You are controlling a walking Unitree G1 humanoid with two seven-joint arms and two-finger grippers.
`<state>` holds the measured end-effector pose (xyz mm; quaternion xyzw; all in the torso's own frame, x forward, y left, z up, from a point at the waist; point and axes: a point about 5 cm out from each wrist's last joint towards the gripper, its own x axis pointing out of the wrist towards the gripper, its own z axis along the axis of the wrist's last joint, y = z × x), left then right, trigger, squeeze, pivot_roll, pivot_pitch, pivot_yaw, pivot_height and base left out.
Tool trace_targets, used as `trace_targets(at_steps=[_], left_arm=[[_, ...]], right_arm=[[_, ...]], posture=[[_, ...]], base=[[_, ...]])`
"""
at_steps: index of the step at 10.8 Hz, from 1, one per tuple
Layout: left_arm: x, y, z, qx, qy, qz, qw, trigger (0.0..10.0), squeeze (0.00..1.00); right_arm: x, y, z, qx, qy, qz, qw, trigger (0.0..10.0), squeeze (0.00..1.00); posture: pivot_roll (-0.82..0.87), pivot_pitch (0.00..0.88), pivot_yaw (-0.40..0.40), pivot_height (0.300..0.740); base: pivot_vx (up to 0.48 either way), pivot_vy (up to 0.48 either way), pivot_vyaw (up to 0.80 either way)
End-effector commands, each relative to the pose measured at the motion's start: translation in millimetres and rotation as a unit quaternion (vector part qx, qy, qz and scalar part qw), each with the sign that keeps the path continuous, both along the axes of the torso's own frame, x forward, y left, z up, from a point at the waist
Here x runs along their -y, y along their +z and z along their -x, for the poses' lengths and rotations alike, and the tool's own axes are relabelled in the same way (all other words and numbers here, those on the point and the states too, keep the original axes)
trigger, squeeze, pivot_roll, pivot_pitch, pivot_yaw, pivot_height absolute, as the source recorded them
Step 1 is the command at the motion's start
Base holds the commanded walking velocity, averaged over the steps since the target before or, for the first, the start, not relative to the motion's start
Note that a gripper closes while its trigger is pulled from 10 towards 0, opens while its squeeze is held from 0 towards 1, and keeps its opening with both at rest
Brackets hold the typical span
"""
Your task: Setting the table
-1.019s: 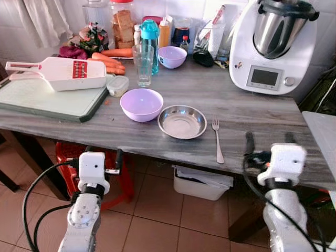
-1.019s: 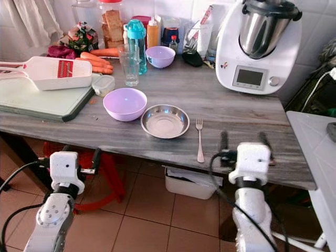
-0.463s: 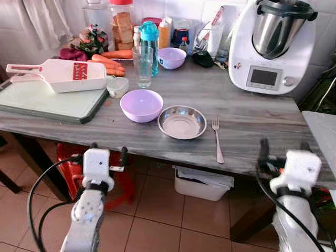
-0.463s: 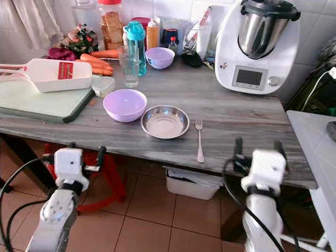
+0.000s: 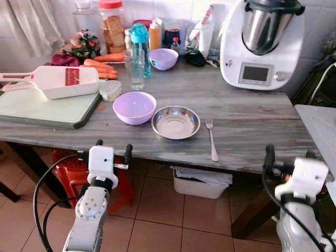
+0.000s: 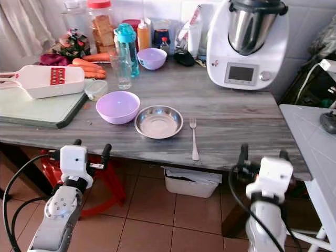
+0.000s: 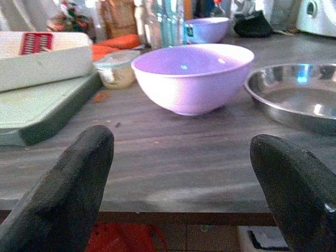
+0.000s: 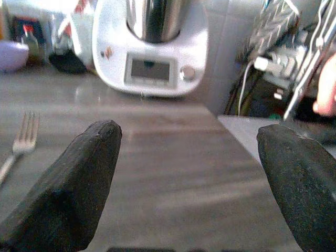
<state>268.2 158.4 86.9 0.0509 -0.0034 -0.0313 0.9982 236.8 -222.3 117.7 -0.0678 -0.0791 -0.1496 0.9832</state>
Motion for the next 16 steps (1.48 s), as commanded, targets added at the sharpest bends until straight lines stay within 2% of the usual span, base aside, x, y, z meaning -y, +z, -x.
trace_targets(at_steps=[1, 3, 5, 8, 11, 14, 16], left_arm=[[0.9, 6.8, -1.3, 0.008, -0.005, -0.006, 1.000, 10.0, 0.00], [-7.4, 6.0, 1.9, 0.006, 0.011, -0.007, 1.000, 10.0, 0.00], [-9.7, 5.3, 3.2, 0.004, 0.017, -0.006, 1.000, 10.0, 0.00], [-3.4, 6.4, 3.1, 0.002, 0.003, -0.003, 1.000, 10.0, 0.00], [0.5, 9.6, -2.2, 0.003, -0.015, -0.005, 1.000, 10.0, 0.00], [2.8, 11.5, -4.1, 0.005, -0.014, -0.001, 1.000, 10.0, 0.00], [5.8, 8.7, -1.4, 0.000, -0.018, 0.002, 1.000, 10.0, 0.00]], right_arm=[[-14.7, -3.5, -4.7, -0.005, 0.031, -0.002, 1.000, 10.0, 0.00], [-26.5, -7.9, -2.6, -0.011, 0.056, -0.010, 0.998, 10.0, 0.00], [-27.3, -9.6, -3.1, -0.013, 0.054, -0.013, 0.998, 10.0, 0.00], [-28.4, -5.8, -8.0, -0.007, 0.058, -0.017, 0.998, 10.0, 0.00], [-37.6, -5.0, -11.2, -0.013, 0.084, -0.016, 0.996, 10.0, 0.00], [-34.1, -3.9, -12.7, -0.014, 0.062, -0.031, 0.997, 10.0, 0.00], [-29.5, -1.5, -10.0, -0.013, 0.041, -0.048, 0.998, 10.0, 0.00]], posture=[[0.05, 0.024, 0.005, 0.740], [0.07, 0.021, 0.006, 0.740], [0.07, 0.024, 0.009, 0.740], [0.06, 0.039, 0.011, 0.740], [0.06, 0.049, -0.009, 0.740], [0.06, 0.054, -0.015, 0.740], [0.04, 0.054, -0.016, 0.740]], base=[[0.000, 0.000, -0.80], [0.000, 0.000, -0.73], [0.000, 0.000, -0.67], [0.000, 0.000, -0.54], [0.000, 0.000, 0.00], [0.000, 0.000, 0.00], [-0.272, 0.000, 0.00]])
